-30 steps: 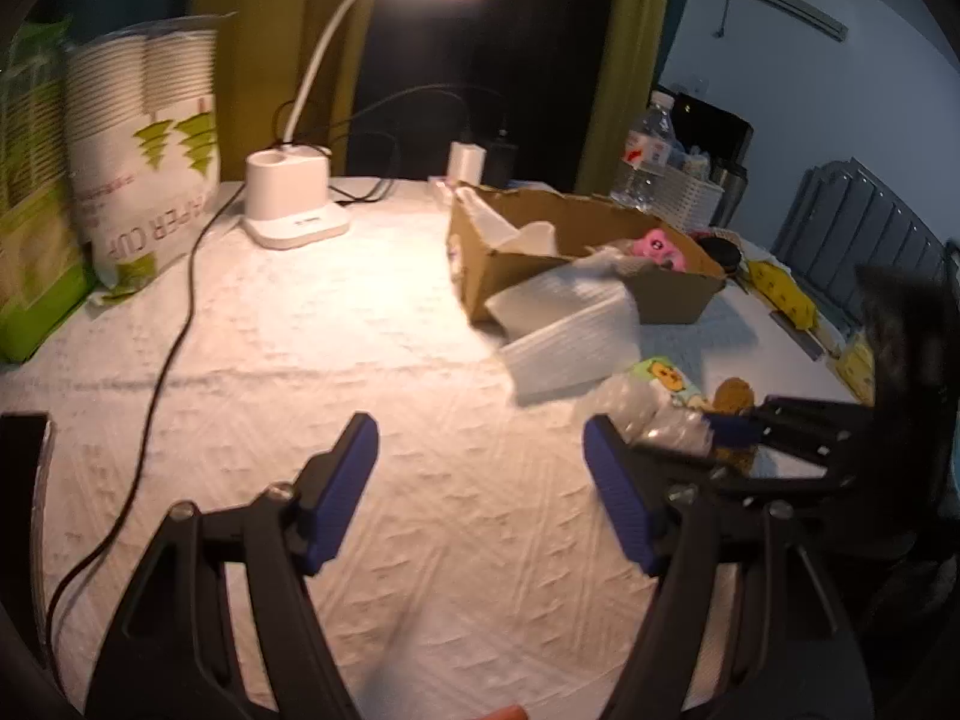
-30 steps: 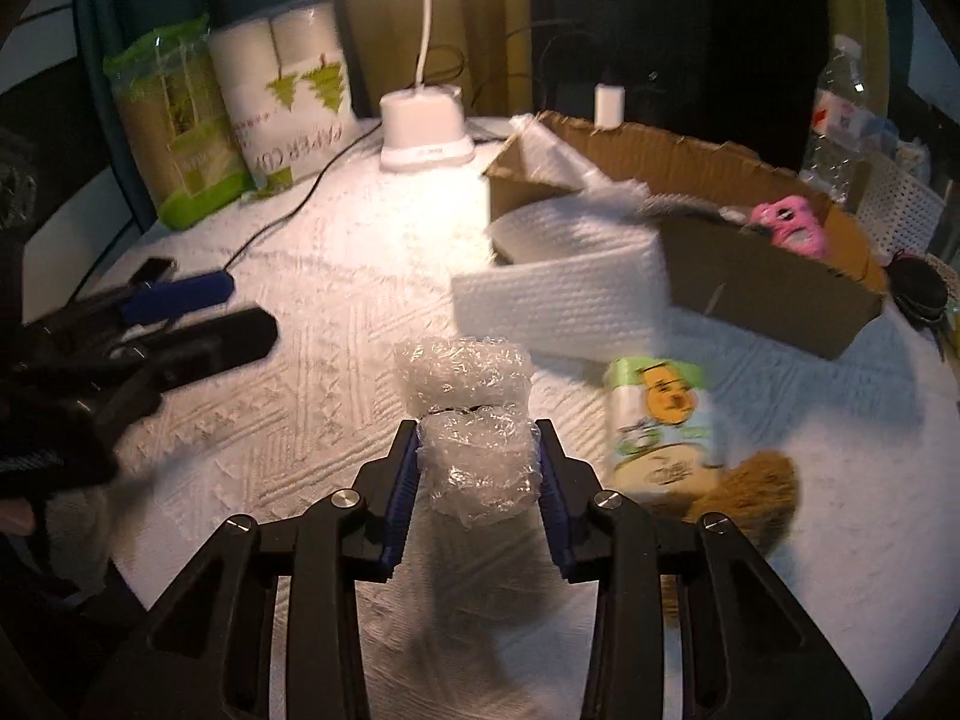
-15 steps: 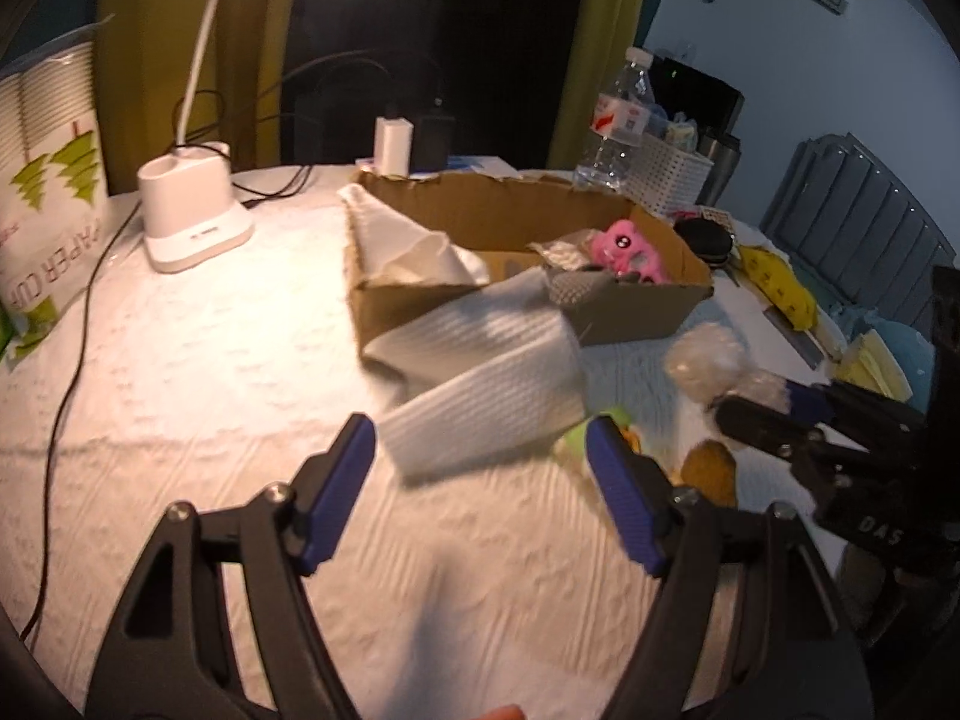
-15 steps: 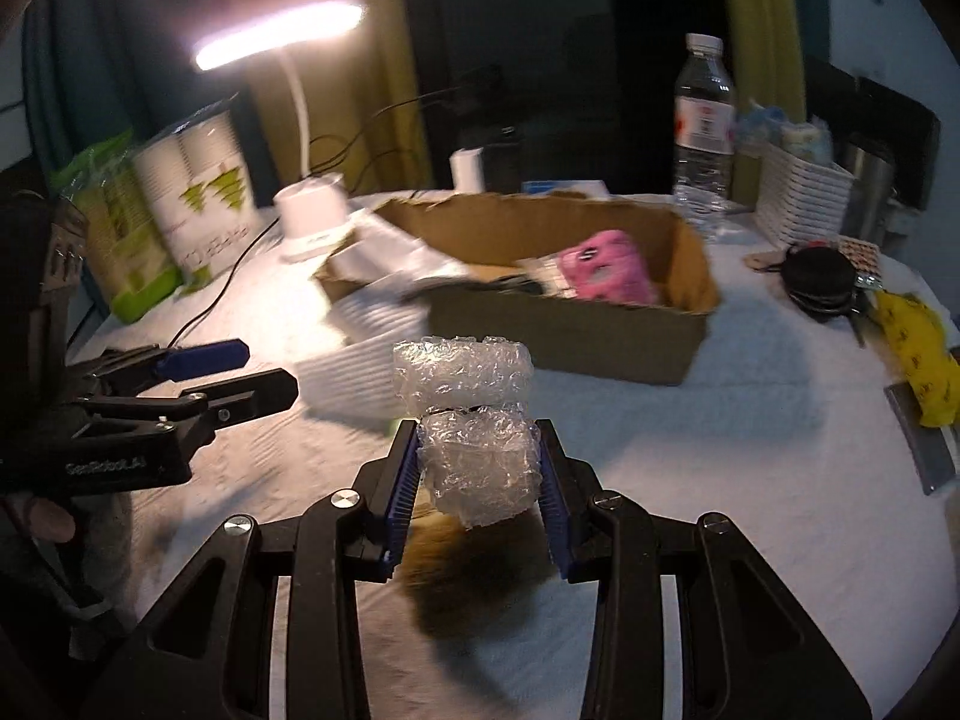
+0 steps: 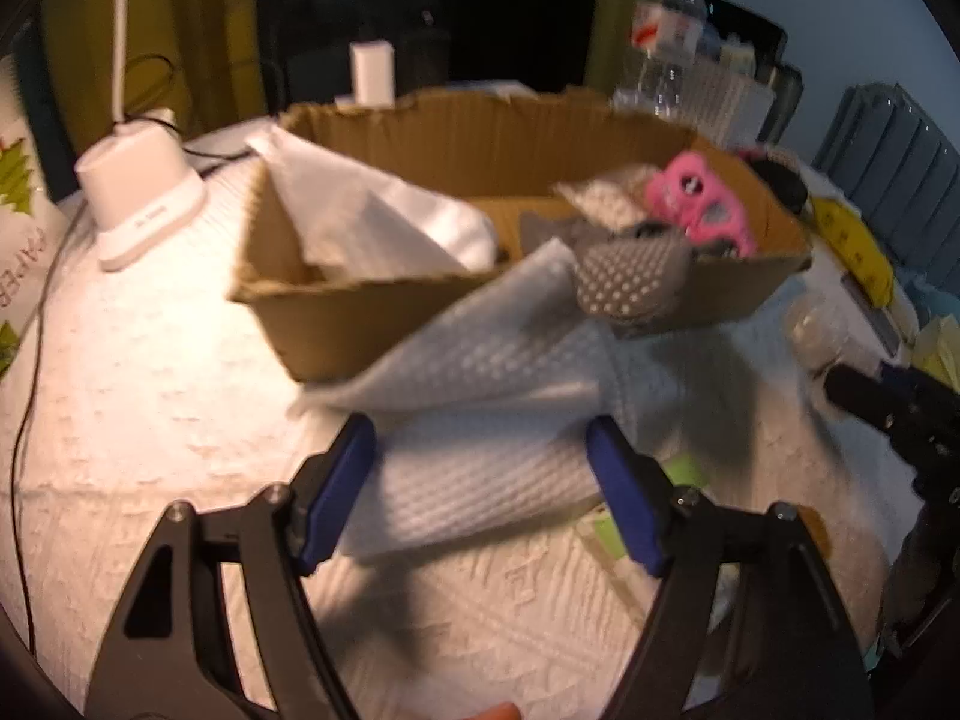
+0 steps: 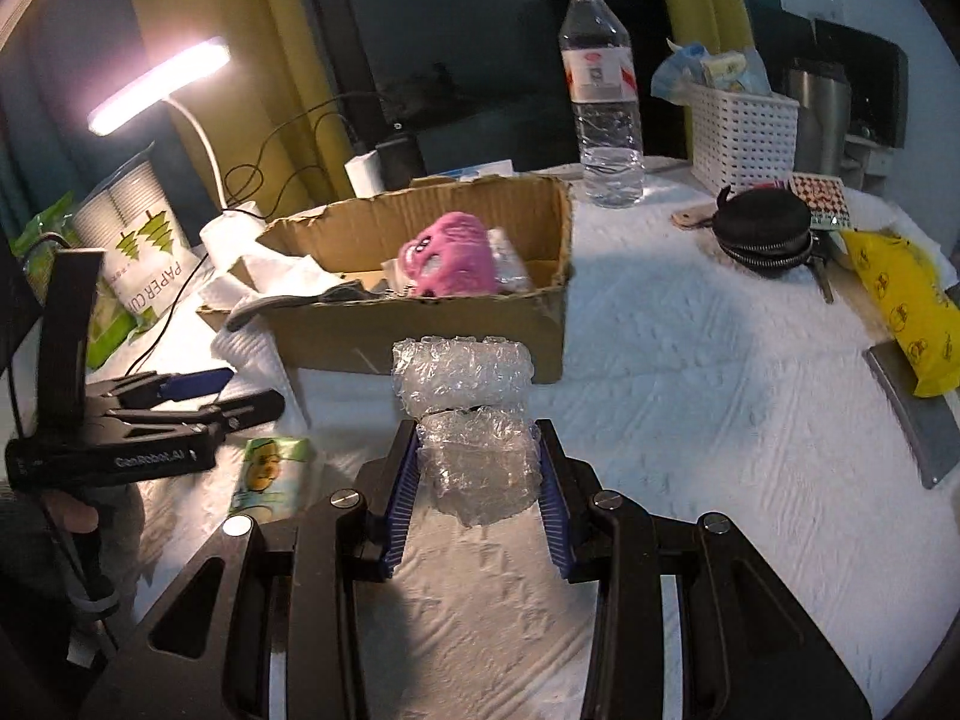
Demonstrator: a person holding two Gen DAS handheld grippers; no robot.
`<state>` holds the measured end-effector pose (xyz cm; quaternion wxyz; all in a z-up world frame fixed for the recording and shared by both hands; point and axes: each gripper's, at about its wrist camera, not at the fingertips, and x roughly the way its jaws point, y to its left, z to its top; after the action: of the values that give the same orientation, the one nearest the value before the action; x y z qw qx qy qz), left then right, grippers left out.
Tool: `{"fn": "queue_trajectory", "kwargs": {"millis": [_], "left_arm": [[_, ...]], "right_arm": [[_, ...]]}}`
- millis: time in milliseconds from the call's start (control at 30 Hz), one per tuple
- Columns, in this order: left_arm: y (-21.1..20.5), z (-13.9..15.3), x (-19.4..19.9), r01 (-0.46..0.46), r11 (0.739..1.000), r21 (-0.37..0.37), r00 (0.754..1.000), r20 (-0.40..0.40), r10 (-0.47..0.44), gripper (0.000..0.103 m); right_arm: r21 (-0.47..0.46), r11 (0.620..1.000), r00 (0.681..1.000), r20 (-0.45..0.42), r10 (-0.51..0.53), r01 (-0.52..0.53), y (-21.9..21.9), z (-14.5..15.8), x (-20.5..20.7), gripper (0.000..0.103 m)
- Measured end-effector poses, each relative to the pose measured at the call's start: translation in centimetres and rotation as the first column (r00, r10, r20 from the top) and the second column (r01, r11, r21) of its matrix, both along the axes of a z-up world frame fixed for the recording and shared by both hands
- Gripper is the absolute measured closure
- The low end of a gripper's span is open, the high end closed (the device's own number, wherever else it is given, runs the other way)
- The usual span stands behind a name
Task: Organize soft objects
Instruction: 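Lift the bubble wrap toward the box while the left gripper grasps the white towel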
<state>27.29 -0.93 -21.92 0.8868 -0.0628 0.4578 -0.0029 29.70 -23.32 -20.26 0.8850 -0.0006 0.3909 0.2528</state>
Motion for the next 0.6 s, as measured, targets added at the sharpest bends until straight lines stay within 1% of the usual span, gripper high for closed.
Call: {"fn": "queue_trajectory", "kwargs": {"millis": [100, 233, 267, 300, 333, 400, 500, 600], "left_arm": [[-0.2, -0.4, 0.3, 0.004, 1.000, 0.031, 1.000, -0.002, -0.004, 0.028], [-0.4, -0.6, 0.2, 0.021, 0.999, 0.044, 1.000, 0.014, -0.022, 0.030], [-0.5, -0.5, 0.2, 0.027, 0.999, 0.044, 0.999, 0.019, -0.028, 0.035], [-0.5, -0.5, 0.1, 0.033, 0.998, 0.048, 0.999, 0.025, -0.034, 0.050], [-0.6, -0.4, -0.1, 0.043, 0.998, 0.046, 0.999, 0.029, -0.045, 0.058], [-0.6, -0.2, -0.4, 0.067, 0.997, 0.023, 0.997, 0.030, -0.068, 0.082], [-0.9, 0.3, -1.3, 0.096, 0.995, 0.014, 0.995, 0.038, -0.097, 0.088], [-0.7, 1.2, -2.4, 0.099, 0.995, -0.006, 0.993, 0.061, -0.099, 0.089]], "right_arm": [[0.009, 1.000, 1.000, -0.006, -0.005, 0.005, -0.4, -0.2, 0.3, 0.064], [0.010, 1.000, 1.000, -0.014, -0.018, 0.018, -1.0, -0.4, 0.6, 0.064], [0.009, 1.000, 1.000, -0.015, -0.021, 0.021, -1.1, -0.5, 0.6, 0.064], [0.007, 1.000, 1.000, -0.015, -0.023, 0.023, -1.1, -0.4, 0.5, 0.064], [0.005, 1.000, 1.000, -0.013, -0.024, 0.024, -1.2, -0.3, 0.4, 0.064], [0.001, 1.000, 1.000, -0.006, -0.026, 0.026, -1.1, 0.0, 0.1, 0.064], [-0.004, 1.000, 1.000, 0.009, -0.026, 0.027, -0.9, 0.7, -0.5, 0.064], [-0.011, 1.000, 0.999, 0.025, -0.025, 0.026, -0.5, 1.5, -1.2, 0.064]]}}
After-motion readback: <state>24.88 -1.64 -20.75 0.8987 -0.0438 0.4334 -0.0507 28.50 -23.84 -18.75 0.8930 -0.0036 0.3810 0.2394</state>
